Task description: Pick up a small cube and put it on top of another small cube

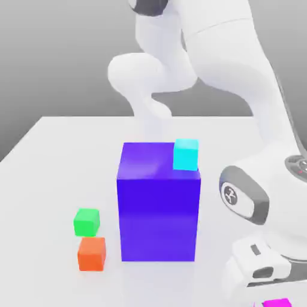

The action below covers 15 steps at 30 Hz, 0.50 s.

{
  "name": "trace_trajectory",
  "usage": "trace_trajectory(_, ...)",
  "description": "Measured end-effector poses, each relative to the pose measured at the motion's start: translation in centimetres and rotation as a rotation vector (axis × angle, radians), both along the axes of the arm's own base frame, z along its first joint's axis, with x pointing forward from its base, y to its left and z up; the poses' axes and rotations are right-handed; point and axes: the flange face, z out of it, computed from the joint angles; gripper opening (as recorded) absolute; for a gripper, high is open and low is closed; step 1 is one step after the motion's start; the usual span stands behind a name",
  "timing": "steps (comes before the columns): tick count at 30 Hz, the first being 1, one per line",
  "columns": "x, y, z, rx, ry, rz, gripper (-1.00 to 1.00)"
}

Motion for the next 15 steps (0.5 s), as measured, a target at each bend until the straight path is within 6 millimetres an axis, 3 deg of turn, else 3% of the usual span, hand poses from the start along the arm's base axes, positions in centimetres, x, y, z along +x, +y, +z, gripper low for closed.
trace_trajectory(2,0.1,0.0,1.5,0.001,0.0,-0.001,-1.0)
trace_trajectory(6,0.3,-0.2,6.6,0.003,-0.016,0.0,-1.0)
trace_trajectory(10,-0.2,-8.7,8.6,-0.043,-0.029,-0.192,-1.0)
trace_trajectory(15,-3.7,-20.5,10.6,-0.081,-0.037,-0.499,-1.0)
